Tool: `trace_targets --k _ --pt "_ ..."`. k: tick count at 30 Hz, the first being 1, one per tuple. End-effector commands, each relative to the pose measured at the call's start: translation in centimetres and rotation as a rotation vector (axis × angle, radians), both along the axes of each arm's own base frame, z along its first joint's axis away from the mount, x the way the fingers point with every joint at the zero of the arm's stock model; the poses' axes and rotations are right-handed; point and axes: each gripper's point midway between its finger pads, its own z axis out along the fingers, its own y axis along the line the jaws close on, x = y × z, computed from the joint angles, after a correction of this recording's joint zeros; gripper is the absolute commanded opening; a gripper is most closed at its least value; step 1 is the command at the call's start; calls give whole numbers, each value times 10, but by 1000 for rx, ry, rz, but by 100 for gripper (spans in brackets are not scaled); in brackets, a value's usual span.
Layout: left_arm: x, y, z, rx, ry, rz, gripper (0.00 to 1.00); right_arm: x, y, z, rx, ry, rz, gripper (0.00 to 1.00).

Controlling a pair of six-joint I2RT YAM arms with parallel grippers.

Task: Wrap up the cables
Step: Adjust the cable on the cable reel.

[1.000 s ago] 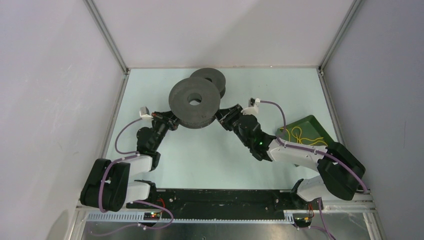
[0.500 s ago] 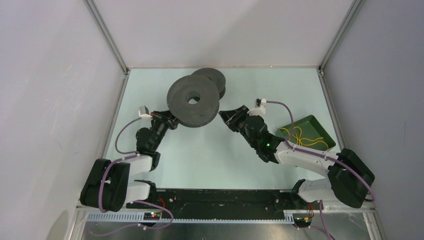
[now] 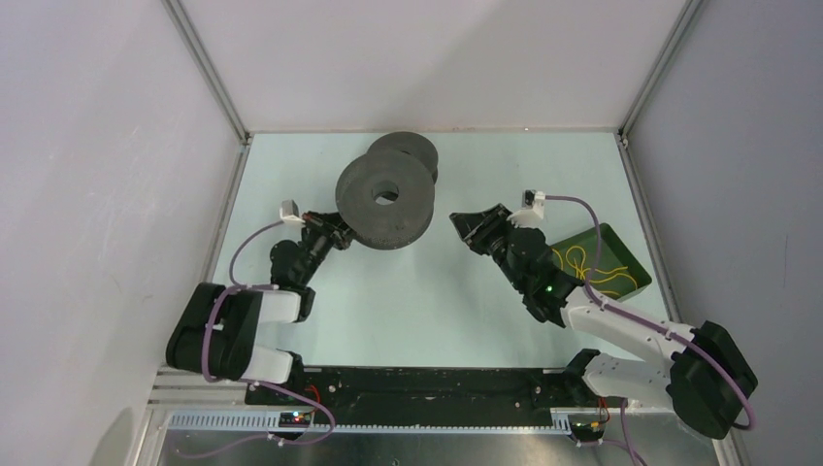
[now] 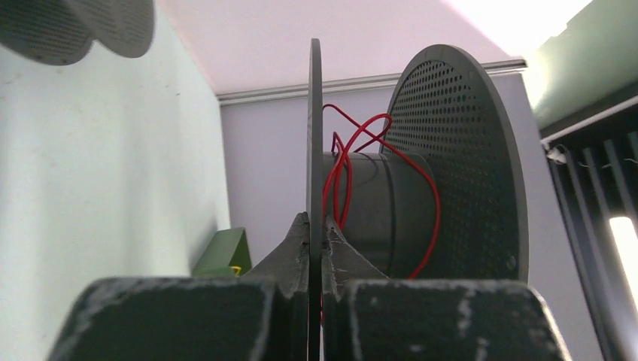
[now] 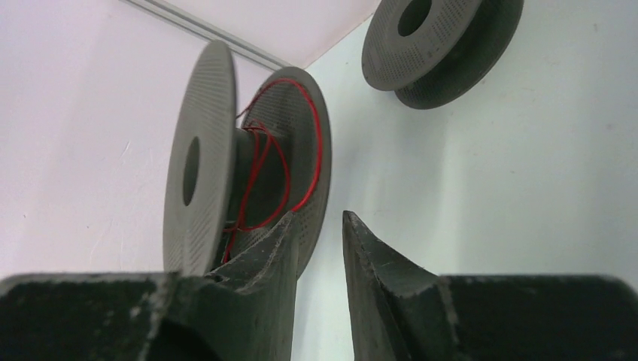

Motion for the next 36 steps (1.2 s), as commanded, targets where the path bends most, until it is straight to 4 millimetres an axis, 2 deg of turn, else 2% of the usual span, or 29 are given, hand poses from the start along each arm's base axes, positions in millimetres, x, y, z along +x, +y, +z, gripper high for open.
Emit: trace_targets --k 1,5,11,17,23,27,36 --pt "3 -6 17 38 -121 -30 0 -1 -13 8 -20 -60 6 32" --pt "9 -11 -6 92 -88 -41 0 0 -21 6 -29 -64 -9 32" --pt "16 -17 -54 133 23 -66 0 4 -21 1 -30 -54 -6 32" --pt "21 -19 -81 170 77 -66 3 5 -20 -2 -28 -43 0 33" --pt "22 -18 -103 198 124 -69 7 6 -24 -2 -20 -37 -9 32" --pt "23 -18 -109 205 136 -70 13 6 -28 -1 -18 -37 -18 32" --pt "17 -15 -128 225 184 -62 21 7 -35 -2 -11 -32 -31 33"
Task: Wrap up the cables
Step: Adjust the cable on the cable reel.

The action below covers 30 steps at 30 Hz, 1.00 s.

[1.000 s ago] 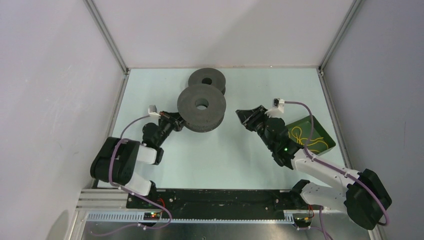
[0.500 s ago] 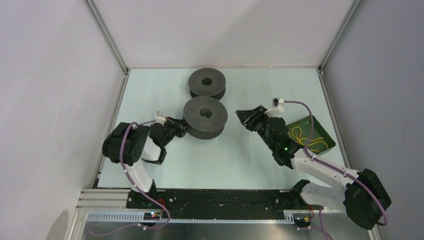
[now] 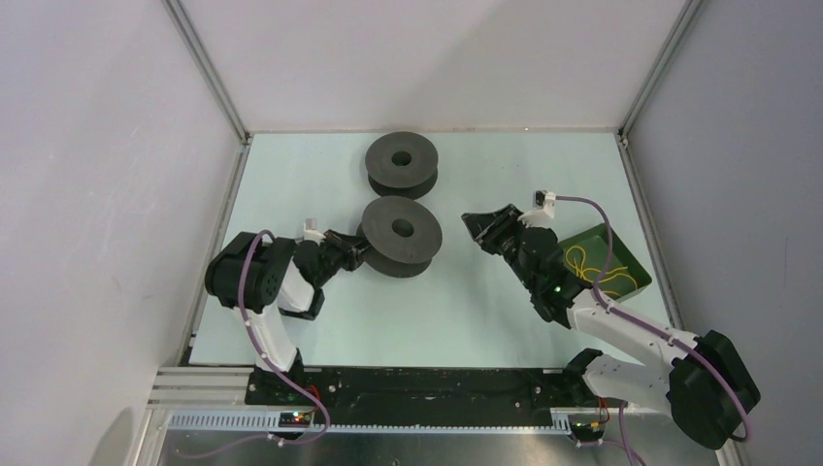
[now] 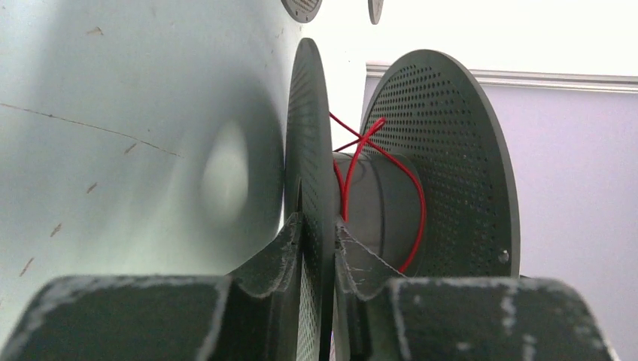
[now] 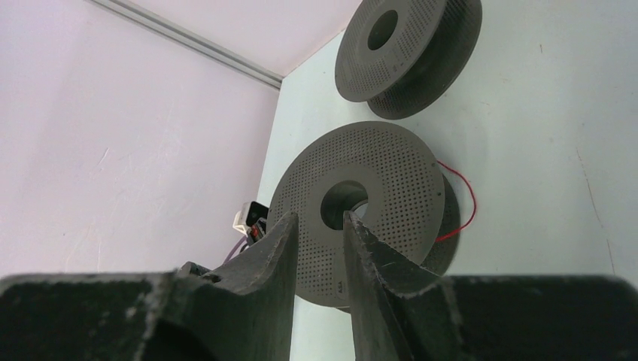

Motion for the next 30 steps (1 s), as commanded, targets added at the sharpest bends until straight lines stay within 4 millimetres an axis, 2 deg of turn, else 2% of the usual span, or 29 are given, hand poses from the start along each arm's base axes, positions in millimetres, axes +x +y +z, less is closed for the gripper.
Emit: trace_targets --k 1,6,12,18,23,24,25,26,27,28,29,30 --pt "5 -3 22 -9 -116 -14 22 -1 -6 10 29 -24 -11 33" --pt "0 0 14 -1 -90 -10 24 -2 -9 9 32 -21 -18 33" --pt "-3 5 9 9 -70 0 30 1 -9 -2 -7 -10 -12 33" --pt "-7 18 11 30 -64 31 38 6 -15 -13 -32 6 -13 34" --pt "-11 26 11 57 -48 49 38 12 -20 -23 -52 21 -9 35" --pt "-11 28 10 61 -45 53 38 14 -18 -30 -70 28 16 35" --pt "-12 28 8 61 -36 50 38 16 -16 -29 -69 15 31 35" --pt "-12 28 6 58 -25 48 38 19 -12 -43 -82 45 65 35" --pt "-13 26 4 52 -17 40 38 22 -12 -45 -75 46 71 35" --pt "-14 26 2 44 -1 40 38 25 -9 -60 -81 83 99 35" --pt "-15 25 0 42 5 34 38 27 -7 -63 -76 84 107 35" --pt "-16 25 -1 40 10 33 38 30 -5 -77 -78 124 121 34"
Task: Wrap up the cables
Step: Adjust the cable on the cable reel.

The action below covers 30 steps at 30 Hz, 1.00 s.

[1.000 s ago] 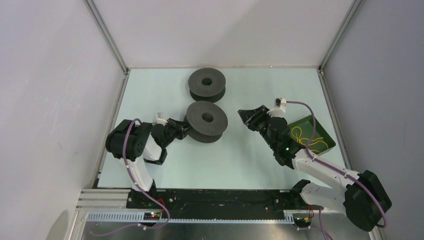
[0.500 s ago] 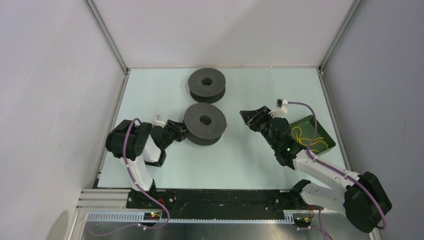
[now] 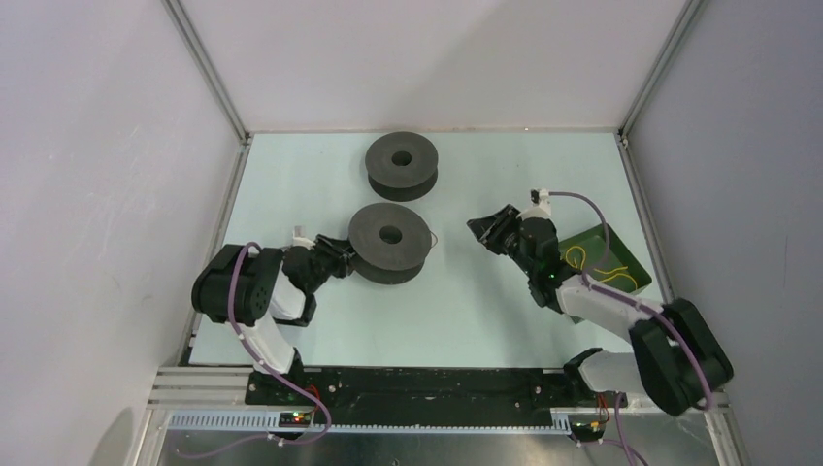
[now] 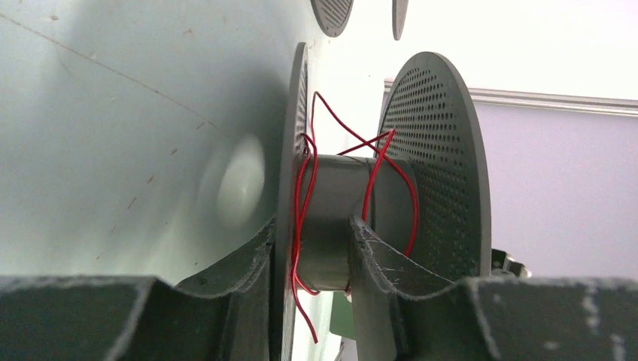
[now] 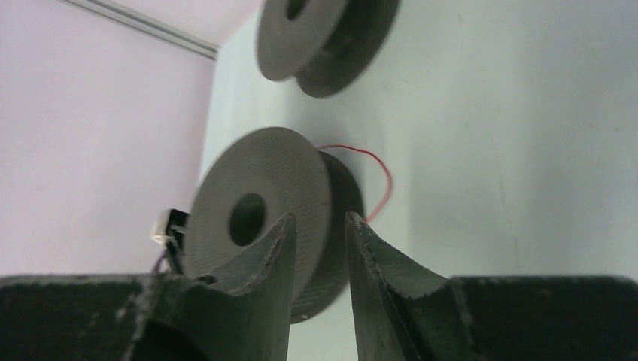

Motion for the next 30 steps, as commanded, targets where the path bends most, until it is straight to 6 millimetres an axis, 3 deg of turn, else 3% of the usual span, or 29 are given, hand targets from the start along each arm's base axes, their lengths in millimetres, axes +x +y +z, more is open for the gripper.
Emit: trace_targets --k 1,4,7,9,10,15,26,30 --pt "-6 -1 1 4 -13 -22 38 7 14 -24 12 40 97 34" --pt "-10 3 -3 18 -3 -6 39 13 21 -50 7 109 114 33" --pt "-13 5 -6 21 11 -1 40 22 31 -58 2 137 134 33" --pt "-14 5 -11 19 32 1 40 28 39 -77 -12 184 155 33" --pt "-15 5 -12 17 37 1 40 33 43 -74 -10 182 162 33" --pt "-16 4 -15 20 45 -7 40 45 59 -108 -51 261 203 32" --pt "-17 5 -16 31 43 -13 41 56 94 -144 -95 364 243 32" --pt "-18 4 -17 33 44 -16 41 52 95 -151 -121 397 217 32"
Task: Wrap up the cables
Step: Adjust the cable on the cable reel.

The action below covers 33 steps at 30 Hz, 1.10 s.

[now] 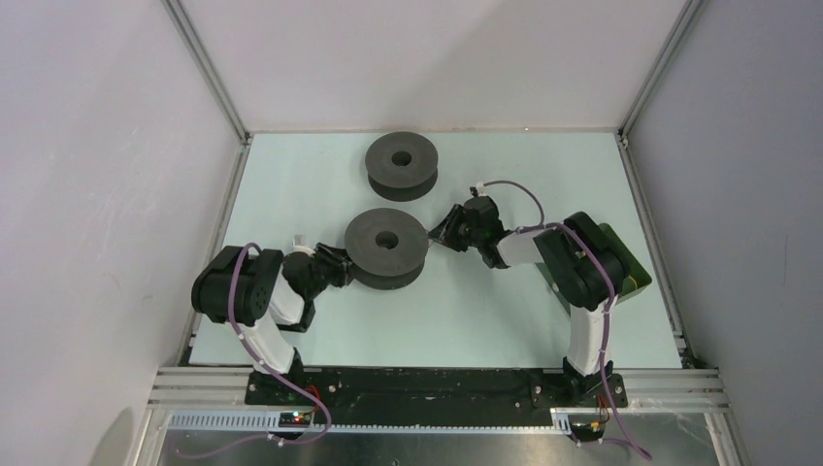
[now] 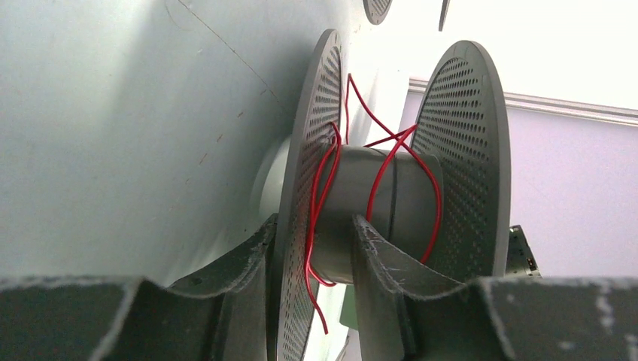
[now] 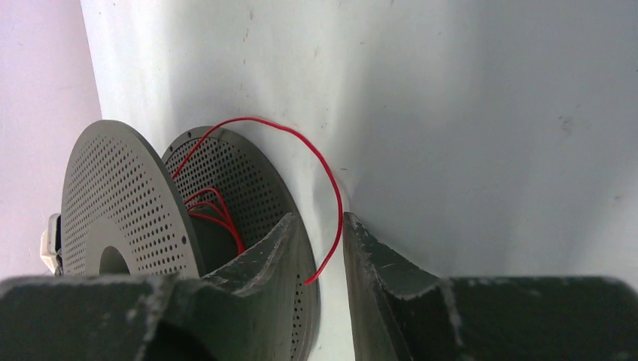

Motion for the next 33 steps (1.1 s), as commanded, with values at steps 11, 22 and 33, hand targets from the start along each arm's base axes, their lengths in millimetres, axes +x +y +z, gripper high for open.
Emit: trace_targets --k 11,22,33 --pt "2 -1 5 12 -41 -25 40 -11 9 -10 4 85 -29 4" --pt "3 -1 7 10 -48 -25 39 -35 15 5 135 113 -30 0" --pt "4 -4 7 9 -46 -31 39 -56 47 35 357 107 -43 0"
